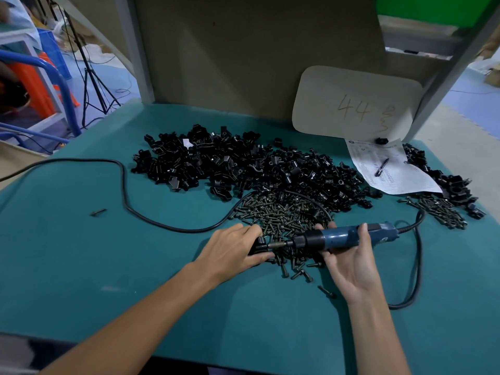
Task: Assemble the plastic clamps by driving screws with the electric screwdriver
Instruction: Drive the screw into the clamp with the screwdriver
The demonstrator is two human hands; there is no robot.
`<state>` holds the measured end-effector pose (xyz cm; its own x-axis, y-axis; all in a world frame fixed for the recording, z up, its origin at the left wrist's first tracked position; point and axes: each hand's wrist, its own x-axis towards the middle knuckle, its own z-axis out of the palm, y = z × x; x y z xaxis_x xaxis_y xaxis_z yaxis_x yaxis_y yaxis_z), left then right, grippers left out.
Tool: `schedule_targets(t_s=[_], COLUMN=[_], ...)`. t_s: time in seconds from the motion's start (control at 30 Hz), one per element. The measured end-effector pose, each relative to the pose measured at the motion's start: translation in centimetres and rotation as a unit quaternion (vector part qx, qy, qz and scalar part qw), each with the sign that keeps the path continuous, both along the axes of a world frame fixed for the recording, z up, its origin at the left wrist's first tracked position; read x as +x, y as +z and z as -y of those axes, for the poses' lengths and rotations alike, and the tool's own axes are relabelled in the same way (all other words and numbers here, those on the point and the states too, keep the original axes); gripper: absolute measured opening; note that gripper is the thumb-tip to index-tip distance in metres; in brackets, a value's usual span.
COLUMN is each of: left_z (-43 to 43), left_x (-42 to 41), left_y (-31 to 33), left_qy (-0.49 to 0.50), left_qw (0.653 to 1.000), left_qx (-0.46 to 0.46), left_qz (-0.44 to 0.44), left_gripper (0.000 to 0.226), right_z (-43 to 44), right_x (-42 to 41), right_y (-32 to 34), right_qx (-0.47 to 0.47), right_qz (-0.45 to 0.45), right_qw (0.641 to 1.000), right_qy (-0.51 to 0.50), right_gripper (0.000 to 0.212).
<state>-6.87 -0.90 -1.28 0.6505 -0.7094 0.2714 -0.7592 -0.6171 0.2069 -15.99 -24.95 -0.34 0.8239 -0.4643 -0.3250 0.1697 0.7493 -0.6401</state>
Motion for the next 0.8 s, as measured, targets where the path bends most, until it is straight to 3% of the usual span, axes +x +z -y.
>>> schedule_targets(t_s=[0.8], left_z=[-0.06], left_x=[0.23], left_y=[-0.51], left_qy=[-0.012], left_qw=[0.999], left_qx=[-0.022], left_qz=[0.037], left_gripper=[0.045], right_z=[-0.39], right_x=[-0.35], right_y=[0.58], right_qx=[0.008], right_qz=[-0.004], right_qw=[1.000], right_qy=[0.008], right_gripper=[0.051])
